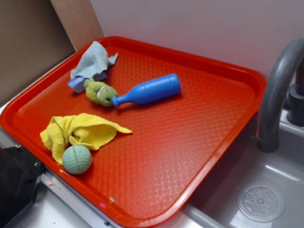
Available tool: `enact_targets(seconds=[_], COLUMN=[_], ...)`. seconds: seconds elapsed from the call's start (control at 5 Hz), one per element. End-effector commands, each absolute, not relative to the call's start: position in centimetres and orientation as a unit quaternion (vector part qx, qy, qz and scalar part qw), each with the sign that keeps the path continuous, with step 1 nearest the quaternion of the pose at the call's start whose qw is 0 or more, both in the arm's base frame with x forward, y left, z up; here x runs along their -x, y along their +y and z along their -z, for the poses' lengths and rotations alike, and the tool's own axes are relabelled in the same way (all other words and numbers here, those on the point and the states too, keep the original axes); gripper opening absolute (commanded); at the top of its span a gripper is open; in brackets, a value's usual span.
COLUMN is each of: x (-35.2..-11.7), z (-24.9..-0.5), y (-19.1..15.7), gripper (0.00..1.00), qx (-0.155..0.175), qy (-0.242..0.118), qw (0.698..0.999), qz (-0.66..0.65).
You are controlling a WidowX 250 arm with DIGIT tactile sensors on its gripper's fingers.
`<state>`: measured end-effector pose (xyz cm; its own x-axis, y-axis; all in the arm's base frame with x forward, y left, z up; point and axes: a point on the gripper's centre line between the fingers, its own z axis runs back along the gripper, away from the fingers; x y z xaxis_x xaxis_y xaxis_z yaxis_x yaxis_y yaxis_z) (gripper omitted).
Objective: Grab the yellow cloth.
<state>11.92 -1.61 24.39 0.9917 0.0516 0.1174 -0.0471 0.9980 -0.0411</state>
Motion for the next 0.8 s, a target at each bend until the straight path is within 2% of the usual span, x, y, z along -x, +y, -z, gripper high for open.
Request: enact_targets(seconds=[0.0, 0.2, 0.4, 0.6], x=[-11.9, -14.6, -15.8, -16.1], z=[-24.4, -19.4, -14.2, -10.1], y=[-1.6, -0.4, -0.3, -1.6], gripper=[1.0, 1.0, 1.0, 1.0], qx=[0.019, -0.022, 0.013, 0.038], qy=[-0.059, -0.051, -0.031, -0.04], qw=[0.998, 0.992, 0.973, 0.967], qz=[-0.025, -0.113, -0.226, -0.25])
